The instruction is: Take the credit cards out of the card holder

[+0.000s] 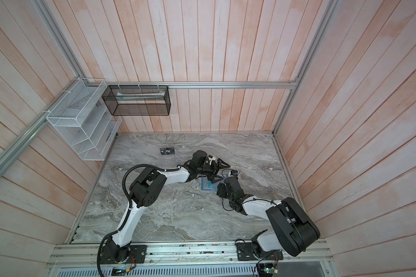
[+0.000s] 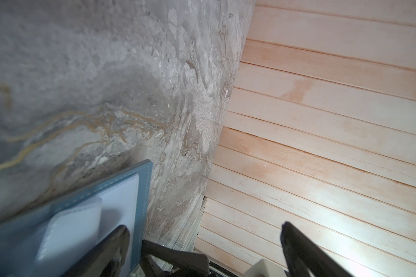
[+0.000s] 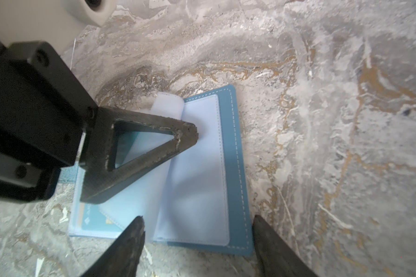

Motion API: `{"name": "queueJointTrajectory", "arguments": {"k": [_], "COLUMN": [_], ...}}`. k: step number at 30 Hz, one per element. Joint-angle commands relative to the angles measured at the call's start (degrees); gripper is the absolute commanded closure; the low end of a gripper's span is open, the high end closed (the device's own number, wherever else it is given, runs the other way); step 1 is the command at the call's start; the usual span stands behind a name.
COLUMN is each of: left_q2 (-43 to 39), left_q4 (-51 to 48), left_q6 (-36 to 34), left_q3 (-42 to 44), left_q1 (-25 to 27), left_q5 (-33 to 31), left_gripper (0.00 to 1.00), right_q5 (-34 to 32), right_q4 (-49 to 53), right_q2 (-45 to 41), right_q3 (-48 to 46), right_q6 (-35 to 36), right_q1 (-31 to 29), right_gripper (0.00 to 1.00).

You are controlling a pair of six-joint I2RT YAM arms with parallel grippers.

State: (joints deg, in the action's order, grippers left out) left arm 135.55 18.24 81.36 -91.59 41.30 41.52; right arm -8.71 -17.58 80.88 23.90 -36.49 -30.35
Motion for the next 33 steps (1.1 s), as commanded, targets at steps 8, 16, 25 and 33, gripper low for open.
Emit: {"name": "queueJointTrajectory", "arguments": {"k": [8, 16, 25, 33], "left_q2": [-3.2, -4.17, -7.1, -12.55], "left_q4": [0.1, -0.53, -1.99, -6.03], "left_q6": [-0.06, -0.32, -1.44, -6.07], "left_q3": [-0.4, -0.52, -0.42, 3.96], "left_q1": [-0.34, -1.14, -3.21, -5.41], "left_q5": [-0.74, -1.09, -1.44, -2.11], "left_gripper": [0.0, 0.0, 0.0, 0.0], "right_q5": [-2.97, -3.36, -4.74, -4.79], "right_q4": [0.31, 0.53, 1.5, 0.91], "right_q2": [4.26, 5.37, 7.35, 9.23], "right_q3": [2.34, 1.15, 0.8, 0.76], "right_q6": [-2.45, -3.76, -4.72, -4.91], "right_q1": [-0.41, -0.37, -0.41, -0.33], "right_gripper": [0.29, 0.29, 0.29, 0.29]}}
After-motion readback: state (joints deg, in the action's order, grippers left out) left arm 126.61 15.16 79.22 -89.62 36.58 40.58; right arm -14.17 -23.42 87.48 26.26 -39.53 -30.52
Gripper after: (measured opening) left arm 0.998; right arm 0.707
